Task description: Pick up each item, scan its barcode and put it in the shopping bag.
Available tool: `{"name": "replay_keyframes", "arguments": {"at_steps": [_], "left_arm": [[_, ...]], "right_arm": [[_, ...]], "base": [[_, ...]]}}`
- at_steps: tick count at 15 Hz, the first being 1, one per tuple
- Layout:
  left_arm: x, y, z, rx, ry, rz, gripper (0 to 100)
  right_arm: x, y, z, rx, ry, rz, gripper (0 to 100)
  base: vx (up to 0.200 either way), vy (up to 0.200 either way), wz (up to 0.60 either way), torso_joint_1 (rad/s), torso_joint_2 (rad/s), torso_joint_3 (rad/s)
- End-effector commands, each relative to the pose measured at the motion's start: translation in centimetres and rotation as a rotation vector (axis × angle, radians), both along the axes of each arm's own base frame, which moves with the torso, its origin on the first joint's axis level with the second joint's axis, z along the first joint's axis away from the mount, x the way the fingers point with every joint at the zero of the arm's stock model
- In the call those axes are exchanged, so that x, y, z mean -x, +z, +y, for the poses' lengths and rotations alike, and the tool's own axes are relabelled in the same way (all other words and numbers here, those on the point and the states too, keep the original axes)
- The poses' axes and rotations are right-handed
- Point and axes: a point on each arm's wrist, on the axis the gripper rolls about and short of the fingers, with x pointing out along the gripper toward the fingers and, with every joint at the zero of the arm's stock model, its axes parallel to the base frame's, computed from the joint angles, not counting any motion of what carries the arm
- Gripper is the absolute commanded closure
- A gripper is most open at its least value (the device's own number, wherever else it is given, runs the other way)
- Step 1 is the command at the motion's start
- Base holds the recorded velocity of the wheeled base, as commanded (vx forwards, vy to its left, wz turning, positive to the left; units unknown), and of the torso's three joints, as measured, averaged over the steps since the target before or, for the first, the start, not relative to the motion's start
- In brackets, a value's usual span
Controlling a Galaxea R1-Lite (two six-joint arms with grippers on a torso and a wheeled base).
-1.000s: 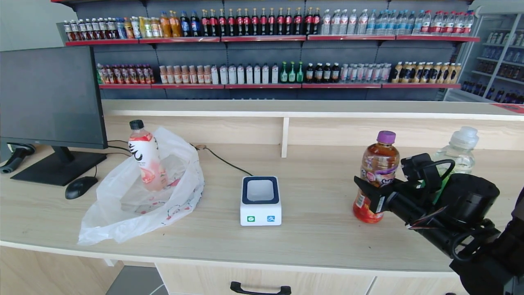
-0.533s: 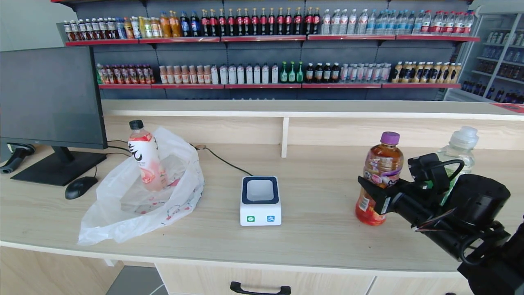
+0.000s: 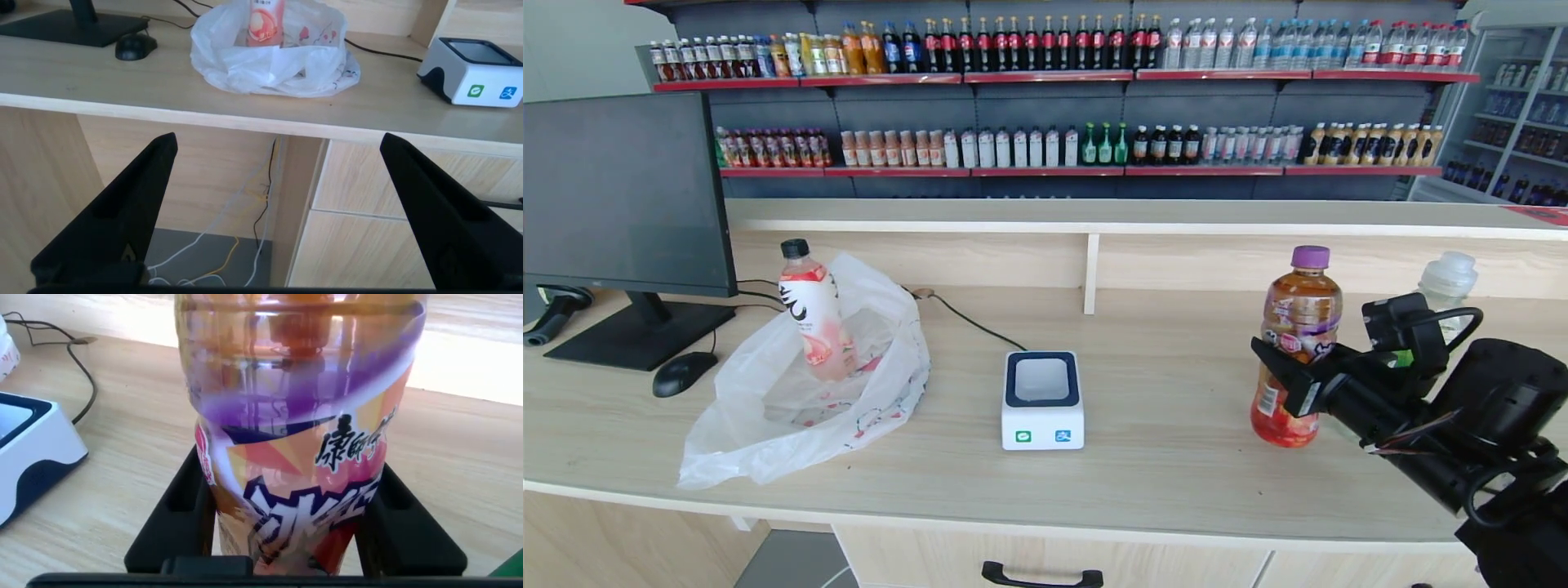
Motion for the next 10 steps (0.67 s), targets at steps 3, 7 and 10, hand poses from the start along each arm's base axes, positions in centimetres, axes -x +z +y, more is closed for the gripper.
{"name": "replay_keyframes", "arguments": {"at_steps": [3,7,10], "left_arm": [[0.0,0.0,0.0,-0.001,0.0,0.0,0],[0.0,0.0,0.0,-0.005,0.0,0.0,0],[0.0,0.0,0.0,-0.005,0.0,0.0,0]], "right_arm": [[0.8,1.1,0.0,-0.009,0.007,-0.039,100],[2.0,1.8,0.0,-0.008,0.018,-0.055,100],[3.8,3.4,0.4,-0.031,0.055,-0.116,100]], "base": [[0.0,0.0,0.0,0.0,0.0,0.0],[0.0,0.0,0.0,0.0,0.0,0.0],[0.0,0.0,0.0,0.0,0.0,0.0]]}}
